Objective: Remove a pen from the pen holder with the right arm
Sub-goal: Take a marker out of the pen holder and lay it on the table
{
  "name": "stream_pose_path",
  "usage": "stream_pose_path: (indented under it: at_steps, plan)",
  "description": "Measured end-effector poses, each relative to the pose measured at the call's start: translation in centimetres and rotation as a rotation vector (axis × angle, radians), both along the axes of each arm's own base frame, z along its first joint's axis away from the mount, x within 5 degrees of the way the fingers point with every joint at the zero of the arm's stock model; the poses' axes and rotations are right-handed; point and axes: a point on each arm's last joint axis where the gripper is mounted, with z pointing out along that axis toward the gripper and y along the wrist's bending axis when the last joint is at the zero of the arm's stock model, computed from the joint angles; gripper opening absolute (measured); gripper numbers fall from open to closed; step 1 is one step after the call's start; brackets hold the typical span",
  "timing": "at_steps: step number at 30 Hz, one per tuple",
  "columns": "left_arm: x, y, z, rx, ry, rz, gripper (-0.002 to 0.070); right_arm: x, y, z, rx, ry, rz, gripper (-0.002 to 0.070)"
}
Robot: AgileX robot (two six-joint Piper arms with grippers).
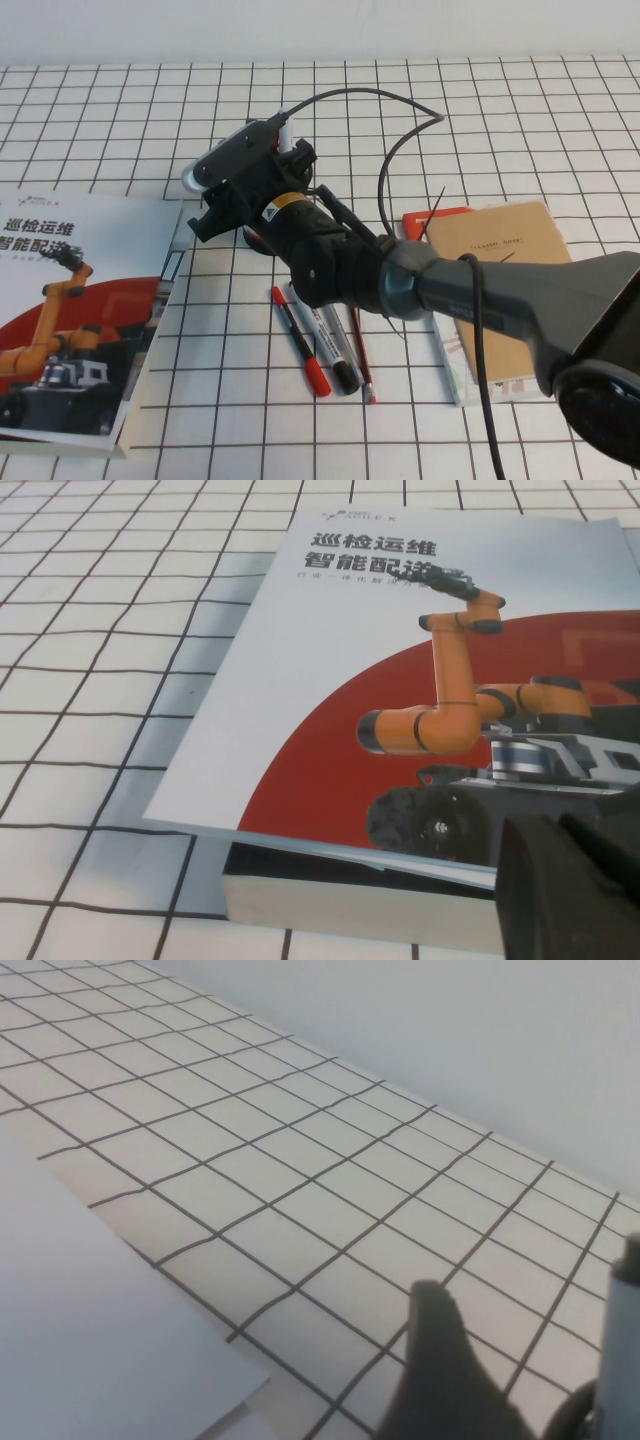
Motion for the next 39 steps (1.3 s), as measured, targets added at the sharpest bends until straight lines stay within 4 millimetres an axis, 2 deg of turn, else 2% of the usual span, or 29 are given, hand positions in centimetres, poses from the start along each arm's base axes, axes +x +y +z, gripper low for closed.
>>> stream_pose_path:
  at_steps: [12,25,39]
  plan:
    - [0.0,0.0,0.0,0.0,0.0,0.0,-0.0003,0.8,-0.1,-0.3,0.013,0.015,-0.019,0.0302]
    - [0.0,0.0,0.0,0.0,0.0,0.0,-0.0003,1.0,-0.2,0.0,0.037,0.015,-0.035,0.0099]
    - [0.0,0.0,0.0,0.0,0.0,0.0,-0.0003,0.9,-0.4,0.6,0.051,0.067,-0.037,0.0096]
